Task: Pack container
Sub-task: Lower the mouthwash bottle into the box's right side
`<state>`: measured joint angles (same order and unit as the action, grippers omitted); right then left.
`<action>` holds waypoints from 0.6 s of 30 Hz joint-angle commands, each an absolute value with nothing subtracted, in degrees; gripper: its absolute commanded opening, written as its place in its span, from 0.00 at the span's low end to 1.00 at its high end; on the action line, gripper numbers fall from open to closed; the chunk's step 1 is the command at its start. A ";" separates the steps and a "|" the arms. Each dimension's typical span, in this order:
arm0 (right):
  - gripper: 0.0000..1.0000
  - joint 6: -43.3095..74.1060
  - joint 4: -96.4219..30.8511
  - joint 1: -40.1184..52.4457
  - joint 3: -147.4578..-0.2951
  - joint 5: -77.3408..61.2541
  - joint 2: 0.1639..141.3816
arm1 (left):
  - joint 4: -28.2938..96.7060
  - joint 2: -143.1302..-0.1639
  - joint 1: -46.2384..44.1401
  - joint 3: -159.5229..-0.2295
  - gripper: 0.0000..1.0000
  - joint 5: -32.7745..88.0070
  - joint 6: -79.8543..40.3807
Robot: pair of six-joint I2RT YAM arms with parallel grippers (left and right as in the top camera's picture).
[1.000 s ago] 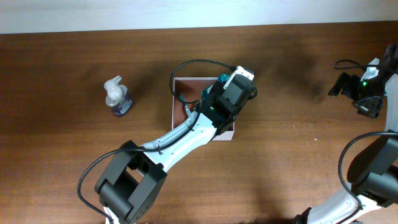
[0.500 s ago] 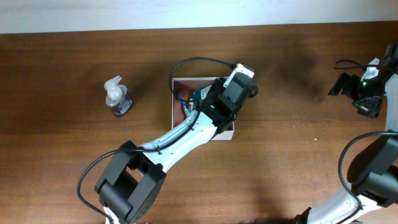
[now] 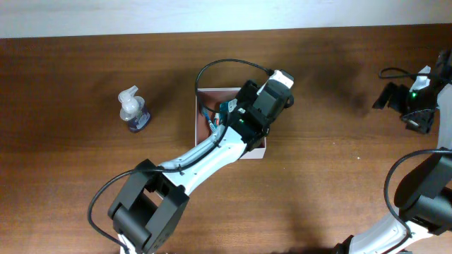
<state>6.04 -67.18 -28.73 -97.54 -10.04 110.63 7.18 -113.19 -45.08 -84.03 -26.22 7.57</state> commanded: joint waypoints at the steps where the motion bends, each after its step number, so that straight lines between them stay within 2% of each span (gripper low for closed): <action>1: 0.99 6.50 -67.02 -28.47 -97.36 -9.89 110.32 | 6.63 -115.81 -44.80 -85.27 0.74 -26.15 11.62; 18: 0.99 6.50 -67.02 -28.47 -97.36 -9.89 110.32 | 3.84 -119.13 -44.80 -85.27 0.74 -23.33 13.85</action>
<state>6.07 -67.18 -28.73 -97.54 -10.04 110.63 4.38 -117.27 -45.08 -84.03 -24.08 12.91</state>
